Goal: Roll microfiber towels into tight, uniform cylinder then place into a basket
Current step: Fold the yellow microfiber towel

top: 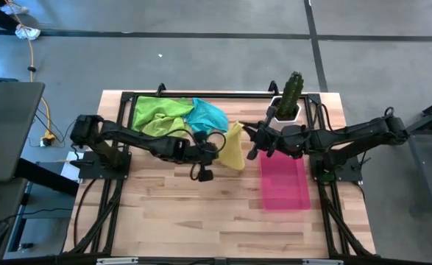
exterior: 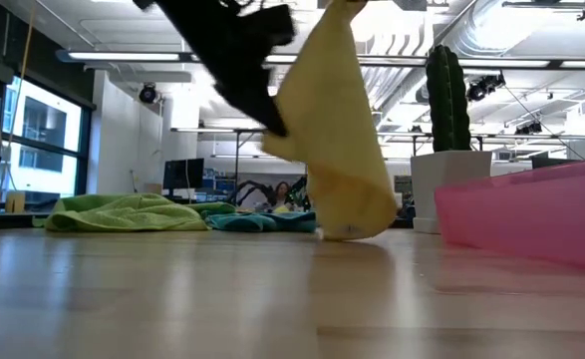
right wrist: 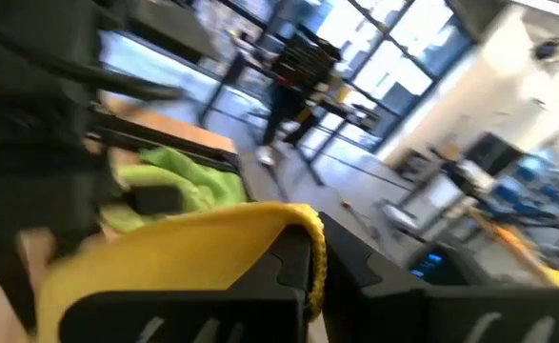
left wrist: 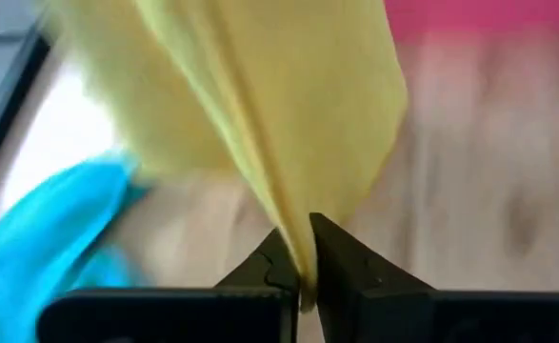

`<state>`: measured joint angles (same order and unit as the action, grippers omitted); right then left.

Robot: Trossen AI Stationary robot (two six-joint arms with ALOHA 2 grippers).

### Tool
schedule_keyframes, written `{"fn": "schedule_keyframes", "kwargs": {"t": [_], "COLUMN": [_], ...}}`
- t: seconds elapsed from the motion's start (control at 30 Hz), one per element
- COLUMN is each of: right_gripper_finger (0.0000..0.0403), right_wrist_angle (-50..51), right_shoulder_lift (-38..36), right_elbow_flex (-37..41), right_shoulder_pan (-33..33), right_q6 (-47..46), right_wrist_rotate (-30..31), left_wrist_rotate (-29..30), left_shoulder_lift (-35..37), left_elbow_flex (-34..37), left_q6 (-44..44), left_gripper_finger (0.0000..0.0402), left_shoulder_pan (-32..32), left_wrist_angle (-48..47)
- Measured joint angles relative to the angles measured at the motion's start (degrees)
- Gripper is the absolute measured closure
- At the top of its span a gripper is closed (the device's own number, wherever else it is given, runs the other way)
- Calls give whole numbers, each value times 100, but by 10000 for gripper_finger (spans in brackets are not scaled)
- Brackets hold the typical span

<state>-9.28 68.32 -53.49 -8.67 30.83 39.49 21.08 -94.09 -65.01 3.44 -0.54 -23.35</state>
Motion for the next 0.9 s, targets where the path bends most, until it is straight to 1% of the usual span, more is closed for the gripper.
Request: {"fn": "schedule_keyframes", "kwargs": {"t": [0.1, 0.23, 0.33, 0.4, 0.47, 0.5, 0.53, 0.6, 0.63, 0.67, 0.7, 0.77, 0.8, 0.83, 0.87, 0.9], "right_gripper_finger": [403, 403, 403, 403, 403, 403, 403, 403, 403, 403, 403, 403, 403, 403, 403, 403], "right_wrist_angle": [-112, -127, -82, -20, -78, -149, -239, -431, -470, -457, -416, -319, -329, -384, -508, -662], "right_shoulder_lift": [-53, -49, -8, -1, -1, -1, -1, -1, -8, -11, -11, -20, -20, -20, -20, -20], "right_elbow_flex": [0, -2, -2, -2, -2, -2, -2, -2, -2, -2, -2, -2, -2, -2, -2, -2], "right_shoulder_pan": [2, 2, 38, 83, 129, 160, 199, 300, 351, 399, 436, 487, 504, 522, 553, 597], "right_q6": [239, 187, -230, -416, -497, -491, -490, -538, -759, -1079, -1394, -1699, -1683, -1561, -1386, -1258], "right_wrist_rotate": [287, 289, -33, -392, -483, -401, -211, 239, 288, 78, -435, -1859, -2371, -2566, -2418, -1894], "left_wrist_rotate": [484, 1491, 2330, 2652, 2732, 2743, 2788, 3061, 3197, 3218, 3081, 2288, 1970, 1817, 1910, 2288], "left_shoulder_lift": [251, 618, 845, 1030, 1187, 1264, 1317, 1419, 1464, 1501, 1531, 1579, 1581, 1579, 1577, 1577], "left_elbow_flex": [-378, -974, -1356, -1522, -1634, -1646, -1671, -1684, -1684, -1684, -1686, -1685, -1684, -1684, -1682, -1679], "left_q6": [-145, -378, -625, -791, -969, -1058, -1146, -1232, -1189, -1105, -1047, -1080, -1204, -1345, -1506, -1624], "left_gripper_finger": [395, 399, 397, 399, 400, 400, 400, 400, 401, 401, 401, 401, 401, 401, 401, 401], "left_shoulder_pan": [0, -2, 33, 33, 35, 35, 35, 35, 29, 26, 32, 75, 92, 107, 115, 125], "left_wrist_angle": [-927, -2093, -2543, -2813, -2724, -2790, -2789, -2762, -2770, -2775, -2779, -2825, -2814, -2800, -2803, -2794]}}
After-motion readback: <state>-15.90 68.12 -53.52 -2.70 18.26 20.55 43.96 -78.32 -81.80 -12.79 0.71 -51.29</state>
